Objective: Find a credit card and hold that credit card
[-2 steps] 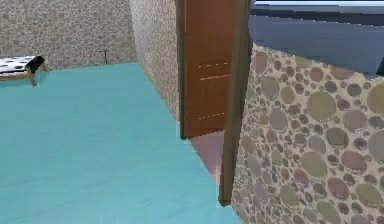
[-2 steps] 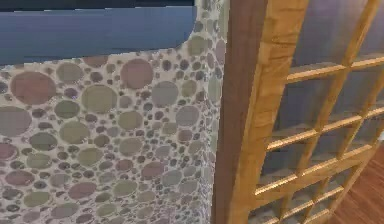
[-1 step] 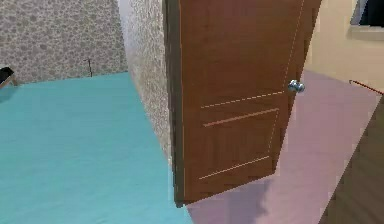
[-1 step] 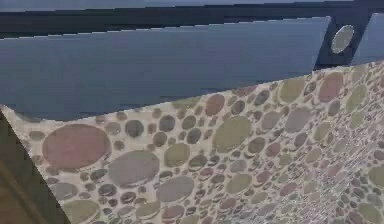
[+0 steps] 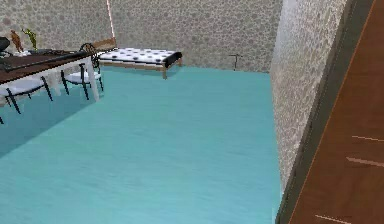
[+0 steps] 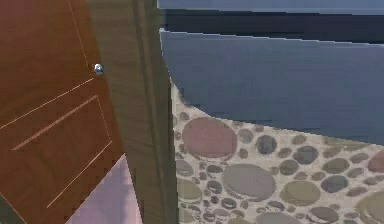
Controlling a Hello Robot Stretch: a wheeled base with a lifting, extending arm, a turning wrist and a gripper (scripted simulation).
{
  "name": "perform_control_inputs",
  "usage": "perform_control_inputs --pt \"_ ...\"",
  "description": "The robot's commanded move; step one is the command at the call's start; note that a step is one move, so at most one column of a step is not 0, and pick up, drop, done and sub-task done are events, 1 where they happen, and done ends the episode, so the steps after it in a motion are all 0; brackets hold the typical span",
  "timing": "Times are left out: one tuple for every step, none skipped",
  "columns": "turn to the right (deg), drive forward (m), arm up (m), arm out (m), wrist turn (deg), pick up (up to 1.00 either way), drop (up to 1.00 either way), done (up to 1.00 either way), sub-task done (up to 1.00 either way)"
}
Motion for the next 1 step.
perform_control_inputs --pt "0.0 0.05 0.00 0.00 0.0 0.00 0.00 0.00 0.00"
